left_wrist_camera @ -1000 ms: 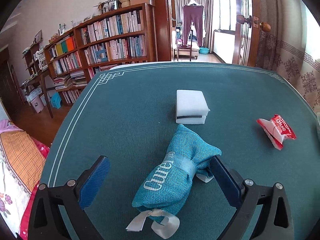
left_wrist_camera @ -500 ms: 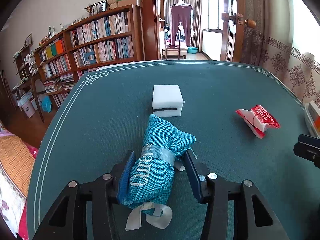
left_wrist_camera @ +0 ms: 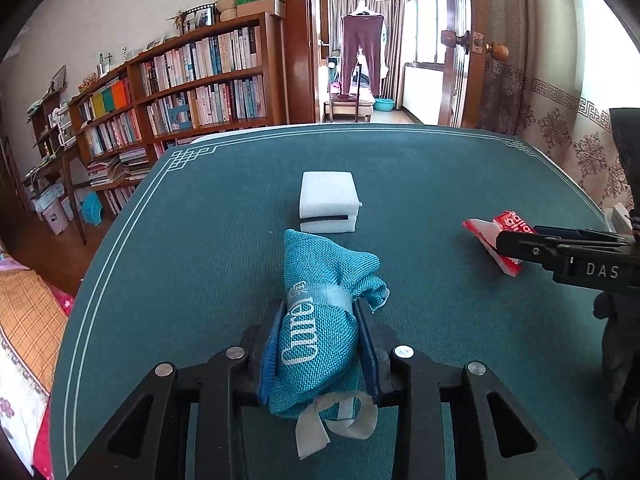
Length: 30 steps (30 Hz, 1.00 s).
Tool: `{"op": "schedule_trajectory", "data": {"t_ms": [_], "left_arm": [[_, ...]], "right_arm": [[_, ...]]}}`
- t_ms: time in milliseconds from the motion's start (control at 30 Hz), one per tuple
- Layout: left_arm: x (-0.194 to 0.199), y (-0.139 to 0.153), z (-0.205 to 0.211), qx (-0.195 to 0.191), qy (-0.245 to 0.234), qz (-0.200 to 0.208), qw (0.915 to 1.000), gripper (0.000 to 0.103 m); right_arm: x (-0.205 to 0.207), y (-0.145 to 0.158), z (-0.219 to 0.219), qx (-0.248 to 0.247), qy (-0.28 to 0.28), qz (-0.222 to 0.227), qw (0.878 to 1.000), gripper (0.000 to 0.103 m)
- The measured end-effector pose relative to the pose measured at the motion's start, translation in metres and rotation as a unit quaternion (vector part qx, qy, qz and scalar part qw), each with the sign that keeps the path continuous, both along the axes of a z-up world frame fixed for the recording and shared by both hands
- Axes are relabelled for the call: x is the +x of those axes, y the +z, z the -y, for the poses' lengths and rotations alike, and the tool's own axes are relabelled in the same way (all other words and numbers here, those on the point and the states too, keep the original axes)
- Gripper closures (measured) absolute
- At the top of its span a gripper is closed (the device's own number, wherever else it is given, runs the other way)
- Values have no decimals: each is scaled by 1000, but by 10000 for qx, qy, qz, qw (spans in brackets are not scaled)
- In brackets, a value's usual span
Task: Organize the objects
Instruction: 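Grasp the red Balloon glue packet with the right gripper, then carry the red packet into the bowl and open the right gripper while the left holds the towel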
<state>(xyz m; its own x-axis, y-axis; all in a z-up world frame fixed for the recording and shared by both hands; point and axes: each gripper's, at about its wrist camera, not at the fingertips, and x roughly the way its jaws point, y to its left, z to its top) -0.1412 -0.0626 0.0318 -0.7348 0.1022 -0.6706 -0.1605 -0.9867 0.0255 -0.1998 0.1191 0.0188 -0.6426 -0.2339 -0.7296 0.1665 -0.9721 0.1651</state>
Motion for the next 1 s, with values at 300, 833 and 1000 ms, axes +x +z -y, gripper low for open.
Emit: {"op": "schedule_trajectory", "data": {"t_ms": [300,833,1000], "left_arm": [[-2,-3,0,36,2,117,9999,60],[-2,-4,3,113,2,197,9997,67],[2,-2,0,50,2,75,10000,68]], "right_arm": [[-10,-9,10,332,-44,-49,9994,41],[36,-3,0,95,-48,-96,9999,52],[57,7,-8,-43,-94,-175,9998,52]]}}
